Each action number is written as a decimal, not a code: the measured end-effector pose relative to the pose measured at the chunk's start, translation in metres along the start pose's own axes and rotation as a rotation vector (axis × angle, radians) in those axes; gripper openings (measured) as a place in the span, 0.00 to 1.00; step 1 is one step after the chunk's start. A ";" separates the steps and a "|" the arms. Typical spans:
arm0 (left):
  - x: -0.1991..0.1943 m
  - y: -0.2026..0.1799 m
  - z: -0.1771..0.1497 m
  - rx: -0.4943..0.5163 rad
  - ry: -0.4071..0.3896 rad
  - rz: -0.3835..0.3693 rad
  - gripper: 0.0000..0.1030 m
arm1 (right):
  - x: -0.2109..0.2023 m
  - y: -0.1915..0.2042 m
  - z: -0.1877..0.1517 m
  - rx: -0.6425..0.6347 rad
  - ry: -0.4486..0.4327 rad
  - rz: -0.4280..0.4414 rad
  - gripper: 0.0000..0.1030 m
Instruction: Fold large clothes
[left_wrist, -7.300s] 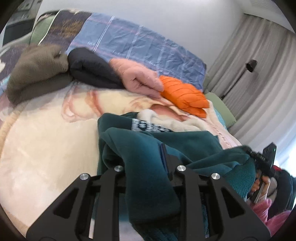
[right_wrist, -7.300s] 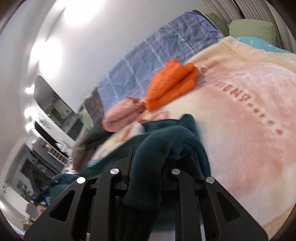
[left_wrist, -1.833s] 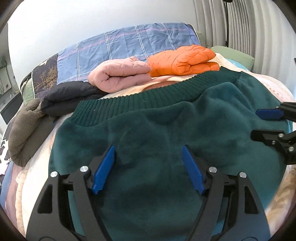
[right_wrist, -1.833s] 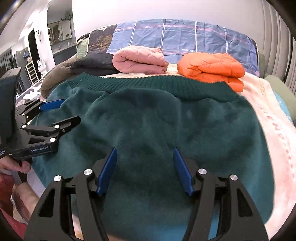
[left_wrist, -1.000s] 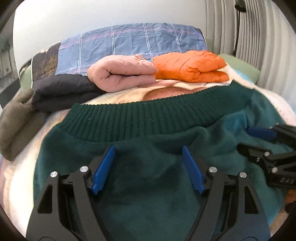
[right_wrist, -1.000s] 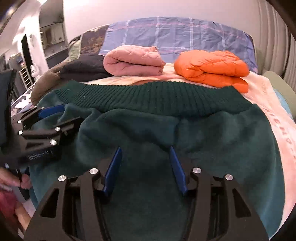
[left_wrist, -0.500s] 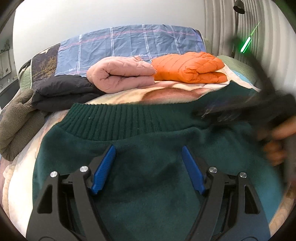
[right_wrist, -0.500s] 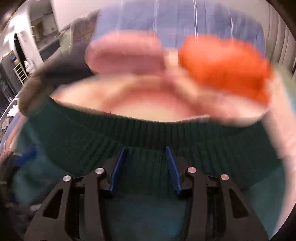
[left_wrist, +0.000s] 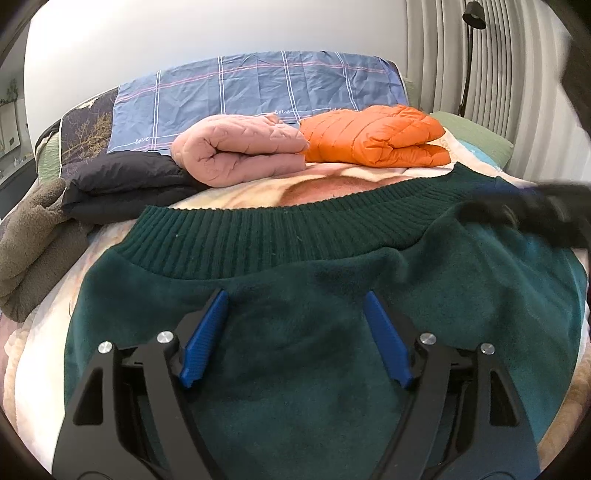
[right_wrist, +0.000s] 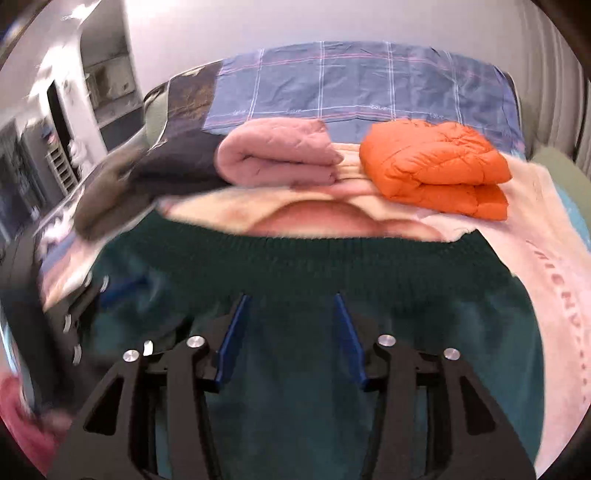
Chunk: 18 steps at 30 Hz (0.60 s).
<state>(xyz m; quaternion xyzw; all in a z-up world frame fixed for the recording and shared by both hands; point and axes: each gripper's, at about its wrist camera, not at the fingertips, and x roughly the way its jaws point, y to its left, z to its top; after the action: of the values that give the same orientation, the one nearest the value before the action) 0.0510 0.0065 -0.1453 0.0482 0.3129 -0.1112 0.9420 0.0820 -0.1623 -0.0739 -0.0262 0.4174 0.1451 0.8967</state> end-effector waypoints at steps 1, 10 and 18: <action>0.000 0.000 0.000 0.000 0.000 0.001 0.76 | 0.013 -0.003 -0.012 -0.006 0.020 -0.005 0.54; -0.037 0.016 0.006 -0.068 -0.042 -0.010 0.76 | -0.060 -0.040 -0.040 0.113 -0.138 -0.042 0.54; -0.028 0.063 -0.009 -0.180 0.092 0.086 0.85 | -0.054 -0.126 -0.093 0.381 -0.027 -0.111 0.61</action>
<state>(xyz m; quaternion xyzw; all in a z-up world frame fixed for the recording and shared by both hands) 0.0388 0.0744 -0.1343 -0.0184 0.3623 -0.0399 0.9310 0.0151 -0.3113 -0.1028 0.1228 0.4233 0.0145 0.8975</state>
